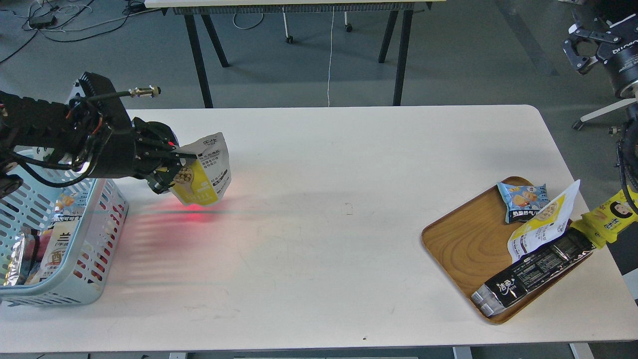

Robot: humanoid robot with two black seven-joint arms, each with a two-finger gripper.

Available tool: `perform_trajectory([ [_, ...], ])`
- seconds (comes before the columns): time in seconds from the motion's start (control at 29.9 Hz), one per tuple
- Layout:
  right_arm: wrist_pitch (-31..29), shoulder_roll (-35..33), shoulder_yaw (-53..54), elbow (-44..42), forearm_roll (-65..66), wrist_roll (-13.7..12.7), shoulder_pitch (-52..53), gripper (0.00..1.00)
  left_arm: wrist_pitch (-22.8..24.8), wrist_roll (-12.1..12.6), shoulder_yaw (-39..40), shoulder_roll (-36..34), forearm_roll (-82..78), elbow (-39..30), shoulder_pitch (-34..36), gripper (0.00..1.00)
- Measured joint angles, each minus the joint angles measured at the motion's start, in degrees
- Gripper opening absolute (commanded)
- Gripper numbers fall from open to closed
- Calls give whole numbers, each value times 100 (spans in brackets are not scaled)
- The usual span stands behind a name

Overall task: Scan snack and place in basket
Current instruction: 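Hold the yellow bag in front of the red scanner light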

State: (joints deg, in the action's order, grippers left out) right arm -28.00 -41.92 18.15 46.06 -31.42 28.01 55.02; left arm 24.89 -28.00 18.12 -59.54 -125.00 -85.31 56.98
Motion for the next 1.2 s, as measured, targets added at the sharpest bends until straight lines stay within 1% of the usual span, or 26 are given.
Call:
perform_trajectory([
  [0.43, 0, 0, -5, -1, 4, 0, -9, 99, 4, 0, -18, -149, 0, 68, -2, 0],
  [1.2, 0, 0, 4, -1, 5, 0, 1, 99, 32, 0, -52, -91, 0, 1, -104, 0],
])
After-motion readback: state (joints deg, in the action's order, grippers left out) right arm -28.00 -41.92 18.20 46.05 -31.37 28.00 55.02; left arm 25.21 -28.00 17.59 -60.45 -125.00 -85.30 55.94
